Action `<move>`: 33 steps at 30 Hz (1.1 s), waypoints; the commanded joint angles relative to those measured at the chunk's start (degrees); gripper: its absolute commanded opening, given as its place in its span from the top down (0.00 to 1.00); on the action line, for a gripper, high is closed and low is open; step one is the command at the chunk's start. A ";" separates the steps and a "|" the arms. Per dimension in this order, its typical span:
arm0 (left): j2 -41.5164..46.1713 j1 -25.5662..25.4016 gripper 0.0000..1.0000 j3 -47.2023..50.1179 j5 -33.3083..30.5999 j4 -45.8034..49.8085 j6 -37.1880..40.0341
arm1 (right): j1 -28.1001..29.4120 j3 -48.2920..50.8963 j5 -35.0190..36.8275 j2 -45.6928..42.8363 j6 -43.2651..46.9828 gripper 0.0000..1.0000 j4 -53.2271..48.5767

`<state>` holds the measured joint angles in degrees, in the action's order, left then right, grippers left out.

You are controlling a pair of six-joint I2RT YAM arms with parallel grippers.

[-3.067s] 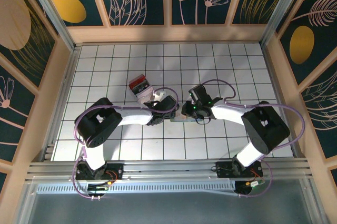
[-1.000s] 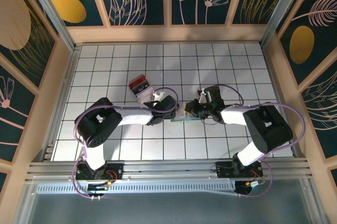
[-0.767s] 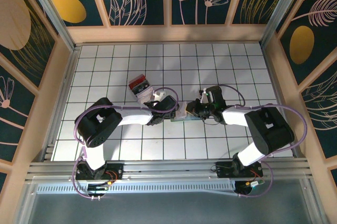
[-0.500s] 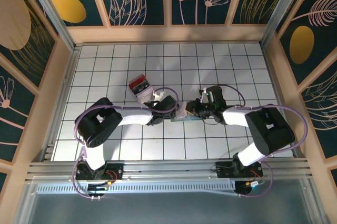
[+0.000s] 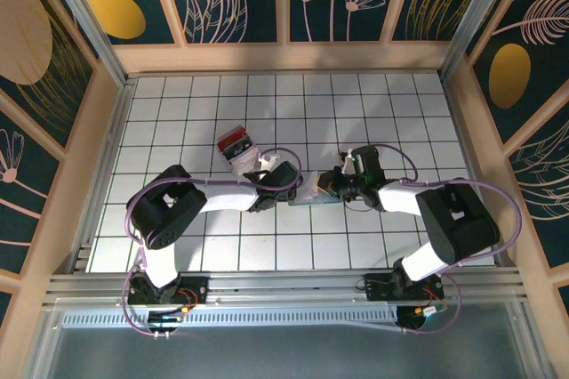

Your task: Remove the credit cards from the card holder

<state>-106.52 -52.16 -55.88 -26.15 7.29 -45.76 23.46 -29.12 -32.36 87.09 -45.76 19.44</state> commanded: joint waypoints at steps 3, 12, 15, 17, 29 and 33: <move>-3.05 0.13 0.01 0.51 1.31 6.69 0.38 | -0.87 0.34 2.59 -1.92 2.02 1.00 -3.05; -2.47 0.11 0.01 -1.23 0.43 6.44 0.59 | -1.87 -1.01 4.98 -3.16 4.53 1.00 -7.59; -2.46 0.11 0.01 -1.48 0.28 6.52 0.62 | -2.07 -1.11 5.51 -3.16 4.93 1.00 -8.11; -1.97 0.16 0.01 -1.39 0.09 6.37 0.54 | -2.23 -1.02 5.79 -3.08 4.98 1.00 -8.10; 0.03 0.08 0.01 -0.35 -0.07 3.71 0.84 | -2.84 -0.65 4.88 -2.80 5.28 1.00 -6.47; 2.46 0.13 0.01 -0.46 1.16 1.18 3.52 | -2.87 -0.40 4.67 -3.00 4.99 1.00 -6.08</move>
<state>-106.39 -52.16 -57.19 -25.98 9.13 -44.75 21.30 -29.21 -28.56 84.88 -41.21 13.17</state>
